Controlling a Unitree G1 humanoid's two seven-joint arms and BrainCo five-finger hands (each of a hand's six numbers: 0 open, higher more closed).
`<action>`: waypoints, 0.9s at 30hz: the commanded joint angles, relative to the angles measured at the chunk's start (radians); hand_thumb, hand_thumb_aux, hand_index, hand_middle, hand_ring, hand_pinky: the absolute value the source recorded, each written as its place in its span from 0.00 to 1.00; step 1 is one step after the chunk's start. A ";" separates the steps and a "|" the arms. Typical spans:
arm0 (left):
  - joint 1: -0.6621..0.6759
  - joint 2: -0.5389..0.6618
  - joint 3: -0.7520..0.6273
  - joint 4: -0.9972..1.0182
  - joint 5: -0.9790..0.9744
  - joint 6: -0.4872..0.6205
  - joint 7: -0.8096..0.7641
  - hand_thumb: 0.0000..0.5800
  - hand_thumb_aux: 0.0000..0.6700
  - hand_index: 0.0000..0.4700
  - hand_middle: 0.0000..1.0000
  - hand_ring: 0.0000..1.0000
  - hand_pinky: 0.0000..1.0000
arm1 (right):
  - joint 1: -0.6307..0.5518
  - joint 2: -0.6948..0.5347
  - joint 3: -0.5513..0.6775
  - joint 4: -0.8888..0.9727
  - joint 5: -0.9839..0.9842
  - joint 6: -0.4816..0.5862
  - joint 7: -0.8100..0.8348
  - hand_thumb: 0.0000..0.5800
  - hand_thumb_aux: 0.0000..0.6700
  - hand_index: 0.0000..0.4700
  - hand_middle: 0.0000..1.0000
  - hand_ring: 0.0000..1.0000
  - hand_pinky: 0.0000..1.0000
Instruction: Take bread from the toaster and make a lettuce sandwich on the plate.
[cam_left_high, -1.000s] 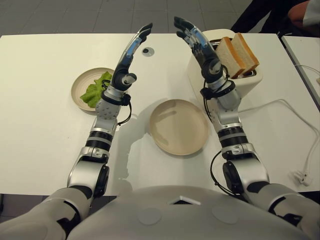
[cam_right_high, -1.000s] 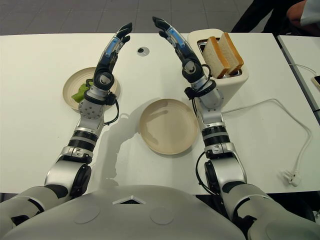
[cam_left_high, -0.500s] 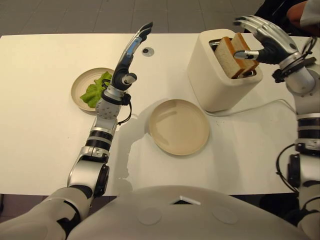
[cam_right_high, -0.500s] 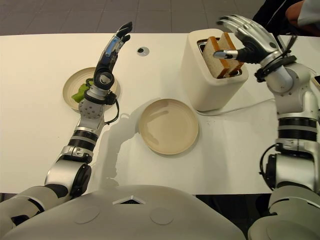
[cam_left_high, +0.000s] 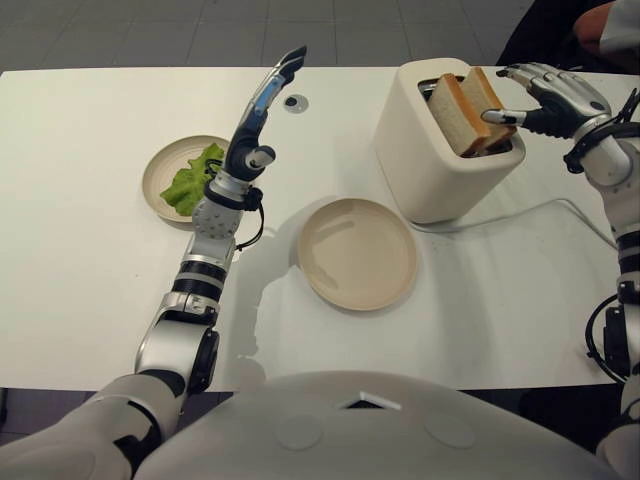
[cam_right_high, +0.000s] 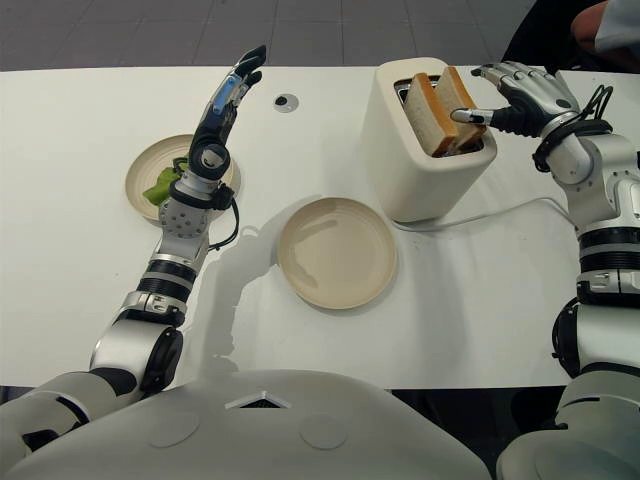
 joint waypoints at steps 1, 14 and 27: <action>-0.013 0.002 -0.006 0.011 0.003 0.005 -0.004 0.00 0.00 0.00 0.00 0.00 0.00 | 0.008 0.001 0.020 -0.034 0.029 -0.011 0.005 1.00 1.00 1.00 0.34 0.34 0.34; 0.026 0.071 -0.142 0.030 0.113 -0.064 -0.122 0.00 0.00 0.00 0.00 0.00 0.00 | -0.081 0.080 -0.089 -0.055 0.212 -0.154 -0.202 1.00 1.00 1.00 1.00 1.00 1.00; 0.034 0.219 -0.240 0.104 0.387 -0.058 -0.086 0.00 0.00 0.00 0.00 0.00 0.00 | 0.057 0.114 -0.103 -0.432 0.840 -0.098 0.214 1.00 1.00 1.00 1.00 1.00 1.00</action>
